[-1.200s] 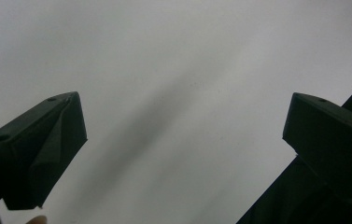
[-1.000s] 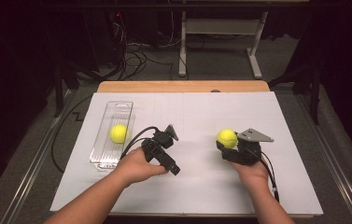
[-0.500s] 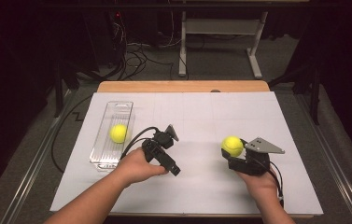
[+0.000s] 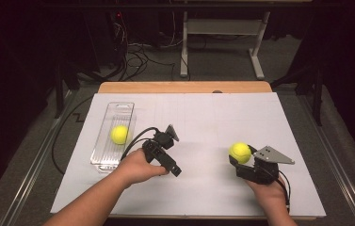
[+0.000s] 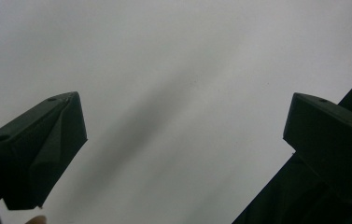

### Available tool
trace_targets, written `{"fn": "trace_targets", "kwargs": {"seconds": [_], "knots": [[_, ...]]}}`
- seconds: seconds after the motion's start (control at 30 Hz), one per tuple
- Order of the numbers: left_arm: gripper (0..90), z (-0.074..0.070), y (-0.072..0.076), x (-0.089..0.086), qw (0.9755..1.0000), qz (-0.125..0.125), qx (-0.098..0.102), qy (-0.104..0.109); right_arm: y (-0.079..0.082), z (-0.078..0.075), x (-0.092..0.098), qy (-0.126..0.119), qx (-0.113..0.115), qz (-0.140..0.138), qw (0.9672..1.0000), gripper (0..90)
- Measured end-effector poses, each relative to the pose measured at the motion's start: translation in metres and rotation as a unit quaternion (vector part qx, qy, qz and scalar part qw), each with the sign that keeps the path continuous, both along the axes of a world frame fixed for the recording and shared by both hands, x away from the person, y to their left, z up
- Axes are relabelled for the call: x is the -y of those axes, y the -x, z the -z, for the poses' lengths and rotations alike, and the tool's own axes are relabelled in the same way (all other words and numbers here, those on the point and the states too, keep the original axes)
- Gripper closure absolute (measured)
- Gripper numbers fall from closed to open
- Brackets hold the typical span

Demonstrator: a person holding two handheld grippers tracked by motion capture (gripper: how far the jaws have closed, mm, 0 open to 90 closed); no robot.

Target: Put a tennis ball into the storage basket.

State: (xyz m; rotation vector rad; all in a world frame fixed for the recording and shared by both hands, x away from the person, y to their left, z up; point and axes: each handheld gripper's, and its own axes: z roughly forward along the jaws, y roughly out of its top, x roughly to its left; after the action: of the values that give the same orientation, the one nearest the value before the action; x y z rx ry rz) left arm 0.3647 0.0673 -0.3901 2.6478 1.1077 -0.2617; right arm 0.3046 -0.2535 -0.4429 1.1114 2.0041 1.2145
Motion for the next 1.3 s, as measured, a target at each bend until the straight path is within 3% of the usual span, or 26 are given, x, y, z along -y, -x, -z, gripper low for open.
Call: {"fn": "trace_targets", "kwargs": {"seconds": [0.67, 1.3], "knots": [[0.2, -0.001, -0.001, -0.001, 1.0, -0.004, -0.001, 0.005, -0.002, 0.002, -0.021, -0.004, 0.004, -0.031, 0.9995, 27.3], [0.2, -0.004, -0.004, -0.003, 0.9999, -0.012, -0.001, 0.004, 0.005, 0.005, -0.055, -0.006, 0.016, -0.093, 0.9955, 27.3]]}}
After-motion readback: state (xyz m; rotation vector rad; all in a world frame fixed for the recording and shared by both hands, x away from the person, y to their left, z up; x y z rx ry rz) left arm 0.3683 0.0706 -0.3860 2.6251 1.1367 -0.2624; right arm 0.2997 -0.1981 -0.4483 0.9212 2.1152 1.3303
